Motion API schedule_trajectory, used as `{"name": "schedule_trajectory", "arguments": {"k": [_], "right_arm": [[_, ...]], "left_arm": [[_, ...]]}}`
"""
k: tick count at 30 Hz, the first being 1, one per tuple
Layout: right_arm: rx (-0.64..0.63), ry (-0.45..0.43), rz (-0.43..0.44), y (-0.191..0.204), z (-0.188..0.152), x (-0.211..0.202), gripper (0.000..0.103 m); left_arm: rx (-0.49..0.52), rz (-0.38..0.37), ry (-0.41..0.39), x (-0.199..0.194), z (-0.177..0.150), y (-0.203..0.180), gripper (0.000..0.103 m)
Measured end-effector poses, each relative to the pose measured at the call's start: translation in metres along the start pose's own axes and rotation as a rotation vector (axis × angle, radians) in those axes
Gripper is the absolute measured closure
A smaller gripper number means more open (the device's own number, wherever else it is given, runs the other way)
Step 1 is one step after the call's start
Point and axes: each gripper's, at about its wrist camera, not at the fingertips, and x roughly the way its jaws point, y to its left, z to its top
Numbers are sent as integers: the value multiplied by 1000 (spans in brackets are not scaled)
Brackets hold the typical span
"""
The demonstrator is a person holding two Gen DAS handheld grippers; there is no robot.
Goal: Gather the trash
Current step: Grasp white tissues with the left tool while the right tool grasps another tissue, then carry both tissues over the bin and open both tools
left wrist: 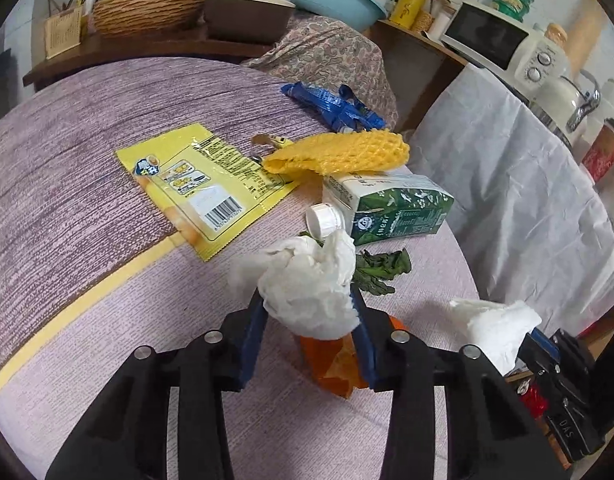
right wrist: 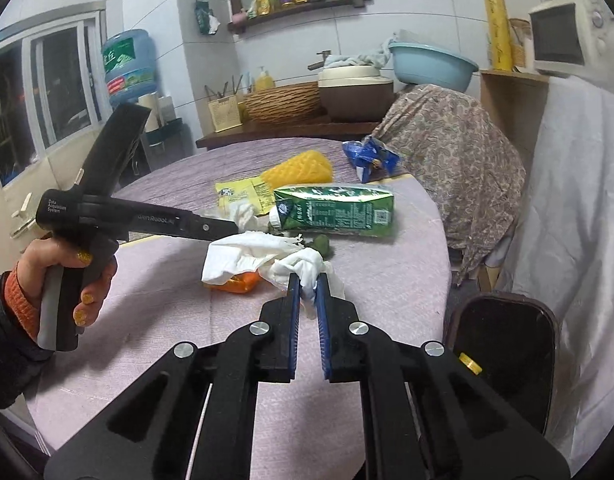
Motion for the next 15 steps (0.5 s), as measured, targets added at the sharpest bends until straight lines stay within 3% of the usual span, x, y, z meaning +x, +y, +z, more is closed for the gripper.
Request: {"name": "schedule_trajectory", "arguments": {"k": [10, 15], "right_arm": [[85, -46, -17, -11, -17, -19, 94], [124, -66, -34, -15, -24, -28, 94]], "left_arm": [[1, -9, -127, -39, -6, 6, 73], [-4, -68, -169, -66, -14, 1, 73]]}}
